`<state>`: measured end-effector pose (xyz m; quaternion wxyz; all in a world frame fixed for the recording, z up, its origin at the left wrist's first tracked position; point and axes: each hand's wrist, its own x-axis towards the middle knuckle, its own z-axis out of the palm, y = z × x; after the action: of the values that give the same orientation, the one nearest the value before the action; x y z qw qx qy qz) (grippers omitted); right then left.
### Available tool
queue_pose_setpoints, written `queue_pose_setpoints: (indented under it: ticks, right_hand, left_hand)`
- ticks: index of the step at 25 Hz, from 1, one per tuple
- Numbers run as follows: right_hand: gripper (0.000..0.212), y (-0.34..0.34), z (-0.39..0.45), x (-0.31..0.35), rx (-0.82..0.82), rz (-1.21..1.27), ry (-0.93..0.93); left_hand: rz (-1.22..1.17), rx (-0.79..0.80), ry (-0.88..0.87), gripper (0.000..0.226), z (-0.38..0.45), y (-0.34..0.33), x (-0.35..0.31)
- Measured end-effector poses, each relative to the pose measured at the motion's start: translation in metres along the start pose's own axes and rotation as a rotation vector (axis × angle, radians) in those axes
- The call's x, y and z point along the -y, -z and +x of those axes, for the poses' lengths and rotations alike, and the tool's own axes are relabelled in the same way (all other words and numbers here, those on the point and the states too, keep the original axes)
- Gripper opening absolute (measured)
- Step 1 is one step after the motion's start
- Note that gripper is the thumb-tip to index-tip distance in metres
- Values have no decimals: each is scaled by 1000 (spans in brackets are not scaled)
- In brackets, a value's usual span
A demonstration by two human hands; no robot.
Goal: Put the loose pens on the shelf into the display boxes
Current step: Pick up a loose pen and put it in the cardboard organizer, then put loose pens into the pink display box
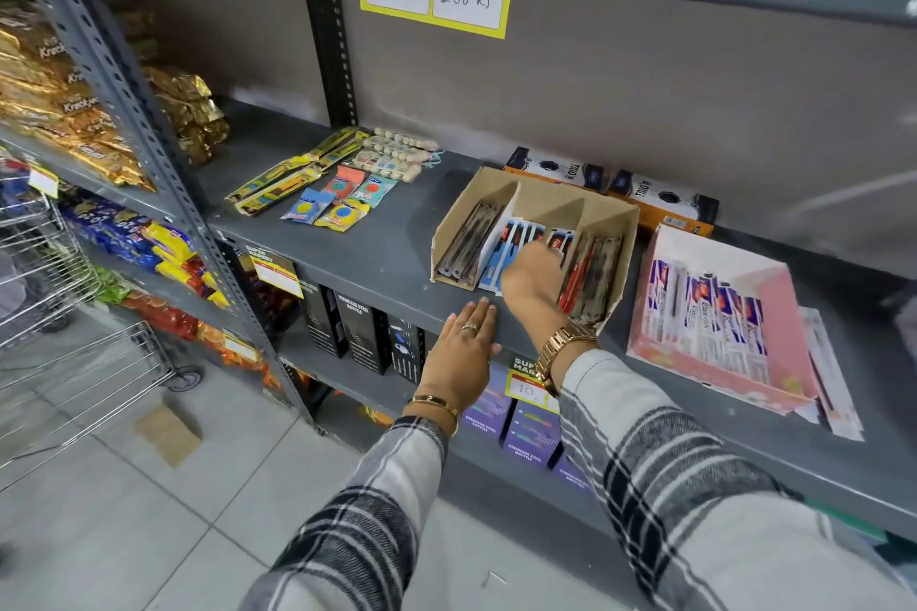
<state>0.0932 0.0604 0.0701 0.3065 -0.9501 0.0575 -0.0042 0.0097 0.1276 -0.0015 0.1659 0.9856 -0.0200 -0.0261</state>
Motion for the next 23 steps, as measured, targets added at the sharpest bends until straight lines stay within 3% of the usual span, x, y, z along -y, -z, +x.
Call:
queue_pose_setpoints:
  ticks: [6, 10, 17, 23]
  right_hand:
    - [32, 39, -4, -11, -214, -234, 317]
    - [39, 68, -9, -47, -313, -410, 383]
    - [31, 111, -20, -120, -426, -378, 275]
    - [29, 149, -29, -203, -505, -184, 16]
  left_hand:
    - [79, 58, 2, 55, -2, 6, -3]
    - [136, 73, -7, 61, -7, 7, -16]
    - [118, 21, -141, 58, -14, -17, -80]
    - [157, 21, -302, 56, -15, -32, -118]
